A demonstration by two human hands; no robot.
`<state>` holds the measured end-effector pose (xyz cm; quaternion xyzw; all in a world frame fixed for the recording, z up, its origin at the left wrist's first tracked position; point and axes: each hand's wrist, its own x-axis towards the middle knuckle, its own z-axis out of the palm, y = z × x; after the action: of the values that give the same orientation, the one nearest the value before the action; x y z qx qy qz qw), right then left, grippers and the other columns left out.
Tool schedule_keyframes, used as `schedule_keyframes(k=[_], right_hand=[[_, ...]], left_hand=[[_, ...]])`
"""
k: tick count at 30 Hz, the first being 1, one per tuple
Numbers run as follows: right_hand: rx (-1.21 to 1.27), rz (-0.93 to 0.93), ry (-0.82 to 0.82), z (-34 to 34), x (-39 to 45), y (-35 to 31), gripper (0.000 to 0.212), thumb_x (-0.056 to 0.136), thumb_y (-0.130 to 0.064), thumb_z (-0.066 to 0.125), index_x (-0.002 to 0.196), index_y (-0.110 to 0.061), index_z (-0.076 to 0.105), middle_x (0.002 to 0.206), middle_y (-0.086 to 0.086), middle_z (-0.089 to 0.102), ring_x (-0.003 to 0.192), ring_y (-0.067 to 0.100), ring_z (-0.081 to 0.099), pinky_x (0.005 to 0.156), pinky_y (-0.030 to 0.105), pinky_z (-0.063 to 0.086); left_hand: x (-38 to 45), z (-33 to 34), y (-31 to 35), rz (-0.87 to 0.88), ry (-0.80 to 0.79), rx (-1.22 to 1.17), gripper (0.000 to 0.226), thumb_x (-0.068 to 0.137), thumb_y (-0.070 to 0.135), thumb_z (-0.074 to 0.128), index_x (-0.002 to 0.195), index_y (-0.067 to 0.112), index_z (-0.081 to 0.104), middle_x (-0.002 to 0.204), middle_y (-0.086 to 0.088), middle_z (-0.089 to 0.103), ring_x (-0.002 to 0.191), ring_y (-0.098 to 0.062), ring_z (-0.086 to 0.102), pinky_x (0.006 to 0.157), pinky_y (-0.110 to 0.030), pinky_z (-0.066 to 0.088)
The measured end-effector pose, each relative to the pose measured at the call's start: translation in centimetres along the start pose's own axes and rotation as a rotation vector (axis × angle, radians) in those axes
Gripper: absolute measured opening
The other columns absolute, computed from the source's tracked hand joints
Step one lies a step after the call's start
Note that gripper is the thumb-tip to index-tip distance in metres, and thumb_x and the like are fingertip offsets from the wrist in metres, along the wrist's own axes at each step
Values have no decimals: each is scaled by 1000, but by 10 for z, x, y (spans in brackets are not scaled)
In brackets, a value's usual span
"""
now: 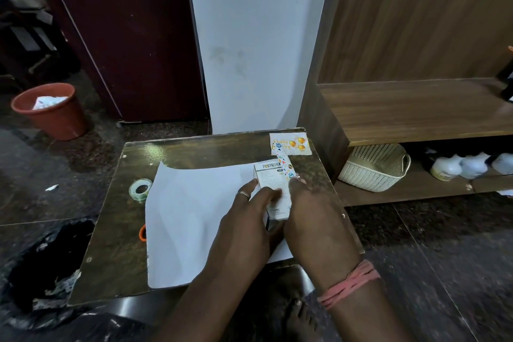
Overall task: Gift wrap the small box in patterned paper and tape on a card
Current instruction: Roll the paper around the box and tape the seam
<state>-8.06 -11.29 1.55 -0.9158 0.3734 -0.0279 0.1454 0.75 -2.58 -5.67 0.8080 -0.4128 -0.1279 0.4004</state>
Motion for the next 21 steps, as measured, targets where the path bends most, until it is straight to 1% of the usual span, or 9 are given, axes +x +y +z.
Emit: schedule_keyframes(k=[3, 5, 6, 8, 11, 14, 16, 19, 21], right_hand=[[-65, 36, -104, 9, -2, -16, 51, 100, -7, 39, 150, -3, 28, 150, 14, 44, 137, 27, 45, 109, 32, 36], [-76, 55, -131, 17, -3, -26, 54, 104, -10, 34, 154, 2, 16, 154, 18, 39, 140, 29, 42, 113, 36, 32], [-67, 61, -127, 18, -4, -30, 53, 106, -11, 31, 154, 2, 16, 154, 18, 40, 141, 30, 42, 114, 36, 32], [4, 59, -97, 12, -9, -31, 45, 104, -11, 35, 148, -3, 31, 147, 16, 47, 135, 28, 48, 108, 34, 37], [151, 67, -48, -5, -11, -16, 33, 93, -8, 52, 125, -17, 54, 128, 7, 59, 116, 24, 60, 88, 26, 44], [257, 148, -63, -14, -6, 3, 39, 88, -9, 64, 126, -16, 61, 127, 5, 62, 117, 22, 59, 89, 21, 42], [262, 181, -55, -13, -2, 13, 34, 87, -13, 70, 119, -21, 66, 121, 1, 66, 116, 21, 60, 95, 23, 46], [332, 190, -17, -2, 2, 25, 40, 81, -9, 72, 116, -28, 69, 116, -2, 68, 113, 18, 62, 97, 34, 51], [430, 167, -4, 5, 1, 28, 48, 76, -5, 69, 117, -29, 66, 113, -4, 70, 105, 15, 66, 91, 35, 56]], left_hand=[[-4, -4, 8, -170, -47, -402, 44, 83, 62, 48, 124, 55, 59, 145, 18, 54, 128, -9, 58, 107, -38, 50], [-5, -7, 17, -202, -69, -570, 34, 83, 60, 51, 114, 56, 63, 140, 22, 56, 121, 1, 57, 107, -27, 47], [-6, -9, 20, -202, -58, -606, 32, 81, 60, 52, 109, 57, 66, 136, 24, 59, 117, 4, 59, 105, -24, 48], [-6, -11, 24, -245, -27, -656, 35, 74, 65, 54, 103, 56, 69, 130, 18, 66, 114, -3, 66, 100, -32, 51], [-6, -8, 23, -174, -19, -469, 30, 76, 65, 52, 104, 64, 64, 137, 2, 62, 123, -22, 62, 103, -43, 53], [-5, 0, 8, 21, 46, 52, 46, 86, 46, 69, 129, 48, 55, 162, 8, 30, 139, -14, 42, 110, -26, 42], [-2, 4, 4, 87, 96, 181, 54, 86, 33, 78, 134, 38, 53, 168, 10, 15, 146, -12, 24, 108, -22, 34], [6, 6, 0, 130, 68, 209, 55, 83, 24, 80, 133, 25, 58, 162, 7, 37, 139, -19, 38, 106, -16, 29], [9, 6, 0, 133, 68, 232, 58, 81, 25, 82, 134, 23, 57, 153, 6, 47, 126, -24, 50, 103, -23, 38]])
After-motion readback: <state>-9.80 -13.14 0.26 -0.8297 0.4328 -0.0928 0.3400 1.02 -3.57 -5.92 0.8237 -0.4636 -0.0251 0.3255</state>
